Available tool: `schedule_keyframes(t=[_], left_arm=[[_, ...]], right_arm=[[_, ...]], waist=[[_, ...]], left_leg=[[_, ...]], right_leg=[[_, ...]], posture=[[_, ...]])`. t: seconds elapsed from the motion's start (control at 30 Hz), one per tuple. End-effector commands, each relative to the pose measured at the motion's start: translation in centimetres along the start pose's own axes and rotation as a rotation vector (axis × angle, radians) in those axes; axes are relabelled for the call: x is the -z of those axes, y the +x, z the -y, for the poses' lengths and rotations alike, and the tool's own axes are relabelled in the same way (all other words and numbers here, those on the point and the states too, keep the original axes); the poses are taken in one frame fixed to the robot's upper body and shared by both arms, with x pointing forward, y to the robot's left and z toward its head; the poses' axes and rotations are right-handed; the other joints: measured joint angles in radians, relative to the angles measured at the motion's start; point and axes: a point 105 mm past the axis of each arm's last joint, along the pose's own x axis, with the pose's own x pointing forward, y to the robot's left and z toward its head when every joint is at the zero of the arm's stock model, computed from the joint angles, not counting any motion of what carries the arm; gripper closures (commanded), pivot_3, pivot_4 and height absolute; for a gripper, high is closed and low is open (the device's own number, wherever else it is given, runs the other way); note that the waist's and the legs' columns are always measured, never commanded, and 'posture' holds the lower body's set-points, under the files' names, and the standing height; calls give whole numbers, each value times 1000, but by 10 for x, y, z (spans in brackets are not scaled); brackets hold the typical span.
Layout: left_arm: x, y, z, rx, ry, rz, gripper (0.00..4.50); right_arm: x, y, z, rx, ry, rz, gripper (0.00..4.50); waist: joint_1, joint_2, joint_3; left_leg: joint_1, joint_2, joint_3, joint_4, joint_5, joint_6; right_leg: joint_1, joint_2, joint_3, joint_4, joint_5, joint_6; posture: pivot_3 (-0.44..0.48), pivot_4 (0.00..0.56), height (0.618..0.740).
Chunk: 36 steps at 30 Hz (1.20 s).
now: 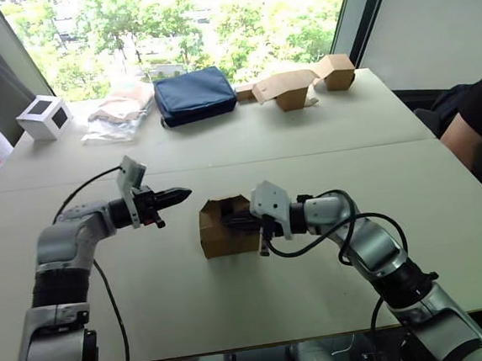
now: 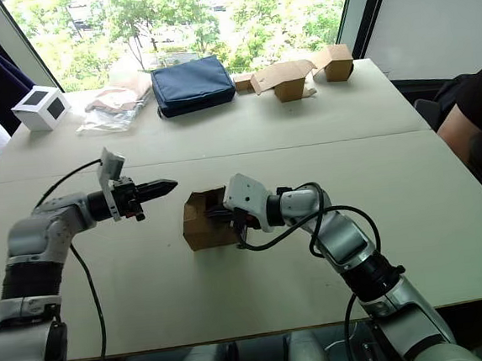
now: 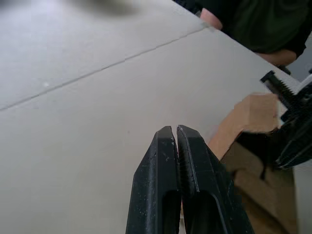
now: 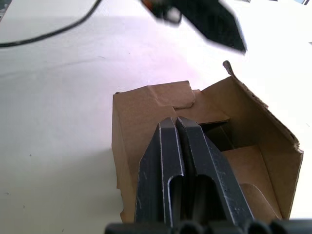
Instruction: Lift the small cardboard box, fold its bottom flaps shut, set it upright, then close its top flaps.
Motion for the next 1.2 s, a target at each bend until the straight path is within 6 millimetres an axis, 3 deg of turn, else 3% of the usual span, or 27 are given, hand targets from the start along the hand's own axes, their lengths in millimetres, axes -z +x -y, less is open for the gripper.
schedule_keyframes(t=[0.03,0.3,0.7,0.93,1.07,1.2], left_arm=[[-7,-8,29,47,51,-37,4388],[28,-13,49,65,25,-147,4388],[44,4,61,126,-7,-148,4388],[54,7,58,126,-10,-169,4388],[52,10,57,122,-11,-156,4388],[50,11,60,128,-13,-146,4388]], right_arm=[[-11,-2,6,17,-8,49,4500],[-5,2,3,-11,-31,25,4500],[-8,1,3,-11,-38,31,4500],[-54,-16,0,-37,55,250,4500],[-77,-24,16,30,134,315,4500],[-70,-14,51,230,85,210,4500]], waist=[[1,0,0],[5,0,0],[4,0,0],[6,0,0],[5,0,0],[3,0,0]], left_leg=[[0,0,0,0,0,0],[0,1,0,-1,1,-2],[0,0,0,-2,1,-2],[0,0,0,-2,1,-2],[0,1,-1,-2,1,-2],[1,1,-1,-5,2,-3]], right_leg=[[0,0,0,0,0,0],[0,0,0,0,0,0],[0,0,0,0,0,0],[-1,0,0,-1,0,0],[0,-1,0,-1,0,0],[-1,-1,0,-1,0,-1]], posture=[[0,150,740],[0,150,740],[0,150,740],[0,150,740],[0,150,740],[0,150,740]])
